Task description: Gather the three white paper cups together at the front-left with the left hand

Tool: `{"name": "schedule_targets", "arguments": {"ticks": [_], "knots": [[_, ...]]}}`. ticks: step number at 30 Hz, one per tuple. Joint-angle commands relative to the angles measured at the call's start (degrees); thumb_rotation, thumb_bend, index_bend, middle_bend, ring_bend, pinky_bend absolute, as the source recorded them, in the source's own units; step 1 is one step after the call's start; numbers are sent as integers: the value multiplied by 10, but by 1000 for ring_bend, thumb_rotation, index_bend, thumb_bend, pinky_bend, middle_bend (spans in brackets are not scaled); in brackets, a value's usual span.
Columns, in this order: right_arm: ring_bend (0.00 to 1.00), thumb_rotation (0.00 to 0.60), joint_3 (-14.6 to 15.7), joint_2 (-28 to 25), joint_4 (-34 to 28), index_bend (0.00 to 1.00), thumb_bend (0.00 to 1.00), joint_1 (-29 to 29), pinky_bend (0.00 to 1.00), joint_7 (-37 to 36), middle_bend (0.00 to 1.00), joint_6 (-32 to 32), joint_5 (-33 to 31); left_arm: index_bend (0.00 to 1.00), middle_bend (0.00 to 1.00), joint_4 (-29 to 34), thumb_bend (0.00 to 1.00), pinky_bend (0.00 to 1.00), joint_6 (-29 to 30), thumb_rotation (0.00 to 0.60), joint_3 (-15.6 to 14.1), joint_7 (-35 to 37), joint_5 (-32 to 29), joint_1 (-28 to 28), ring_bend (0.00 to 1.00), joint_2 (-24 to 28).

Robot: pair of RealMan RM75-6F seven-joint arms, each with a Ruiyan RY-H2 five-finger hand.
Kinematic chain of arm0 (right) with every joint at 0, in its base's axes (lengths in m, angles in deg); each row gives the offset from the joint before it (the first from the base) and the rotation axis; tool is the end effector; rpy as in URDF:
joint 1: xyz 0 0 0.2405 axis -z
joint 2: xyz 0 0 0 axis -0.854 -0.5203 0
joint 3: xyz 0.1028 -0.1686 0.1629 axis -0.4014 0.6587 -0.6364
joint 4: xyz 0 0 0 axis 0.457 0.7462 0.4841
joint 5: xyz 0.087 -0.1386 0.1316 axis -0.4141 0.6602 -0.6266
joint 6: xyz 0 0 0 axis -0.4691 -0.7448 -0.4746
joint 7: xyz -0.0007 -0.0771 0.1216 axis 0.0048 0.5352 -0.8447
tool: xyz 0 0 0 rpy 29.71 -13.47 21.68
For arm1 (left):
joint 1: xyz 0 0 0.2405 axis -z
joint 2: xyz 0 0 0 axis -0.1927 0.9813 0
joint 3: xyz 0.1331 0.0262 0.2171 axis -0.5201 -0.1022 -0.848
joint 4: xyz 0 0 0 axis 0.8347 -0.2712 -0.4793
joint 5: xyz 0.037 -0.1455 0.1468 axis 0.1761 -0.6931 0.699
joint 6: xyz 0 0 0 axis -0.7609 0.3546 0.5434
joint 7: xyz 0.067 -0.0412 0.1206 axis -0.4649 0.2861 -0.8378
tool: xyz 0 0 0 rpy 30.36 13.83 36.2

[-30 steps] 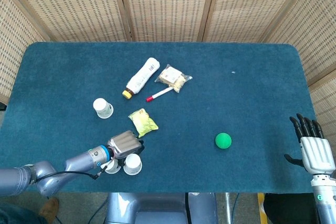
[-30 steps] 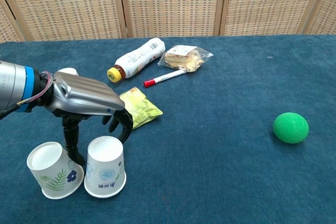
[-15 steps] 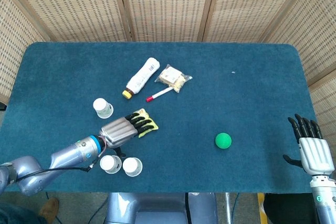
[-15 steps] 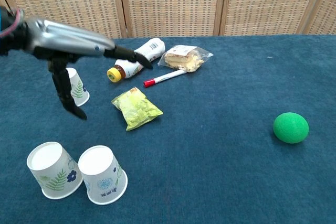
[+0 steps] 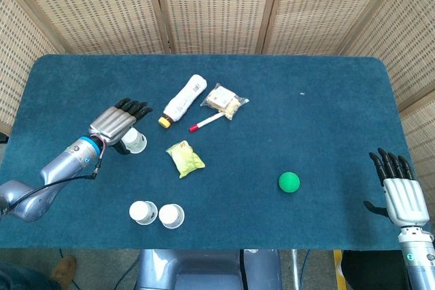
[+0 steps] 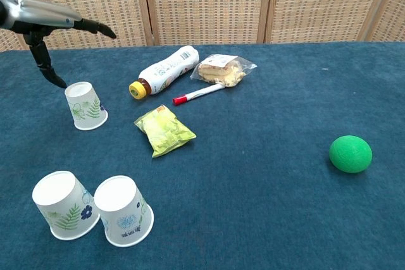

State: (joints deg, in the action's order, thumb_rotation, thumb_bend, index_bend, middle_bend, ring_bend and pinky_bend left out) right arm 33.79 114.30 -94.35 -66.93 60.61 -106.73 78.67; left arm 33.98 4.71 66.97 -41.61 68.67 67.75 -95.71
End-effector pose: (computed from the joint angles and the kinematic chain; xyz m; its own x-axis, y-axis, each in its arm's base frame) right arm -0.3133 -0.2066 0.1550 0.4785 -0.0628 0.8758 -0.8760 0.0343 0.4811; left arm -0.1642 0.4034 0.0926 0.6946 0.3465 0.6305 0.7136 -0.4430 -0.5427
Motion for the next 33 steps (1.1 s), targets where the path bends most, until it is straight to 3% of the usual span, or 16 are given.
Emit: {"name": "schedule_targets", "arguments": {"ticks": [1, 7, 11, 19, 22, 26, 33], "knots": [[0, 600, 0, 2, 2, 0, 0, -2, 0, 3, 0, 4, -2, 1, 0, -70, 0, 43, -18, 600, -16, -5, -24, -10, 0, -55], [0, 600, 0, 4, 3, 0, 0, -3, 0, 5, 0, 6, -5, 47, 0, -145, 0, 117, -19, 600, -12, 9, -17, -18, 11, -111], [0, 600, -1, 3, 4, 0, 0, -3, 0, 2, 0, 7, -7, 128, 22, -176, 0, 187, -28, 600, -8, 12, -18, -17, 92, -135], [0, 600, -2, 3, 7, 0, 0, -4, 0, -2, 0, 9, -10, 418, 268, -209, 3, 344, -28, 600, 2, 21, -10, -18, 307, -162], [0, 600, -3, 3, 7, 0, 0, -4, 0, -3, 0, 9, -11, 494, 333, -218, 51, 367, -24, 600, 2, 16, -9, -20, 363, -167], [0, 600, -2, 3, 8, 0, 0, -4, 0, -4, 0, 10, -11, 515, 351, -217, 145, 369, -20, 600, 6, 15, -8, -22, 378, -165], [0, 600, -2, 4, 8, 0, 0, -5, 0, -3, 0, 11, -11, 515, 352, -162, 161, 369, -4, 600, 24, 44, 11, -30, 378, -126]]}}
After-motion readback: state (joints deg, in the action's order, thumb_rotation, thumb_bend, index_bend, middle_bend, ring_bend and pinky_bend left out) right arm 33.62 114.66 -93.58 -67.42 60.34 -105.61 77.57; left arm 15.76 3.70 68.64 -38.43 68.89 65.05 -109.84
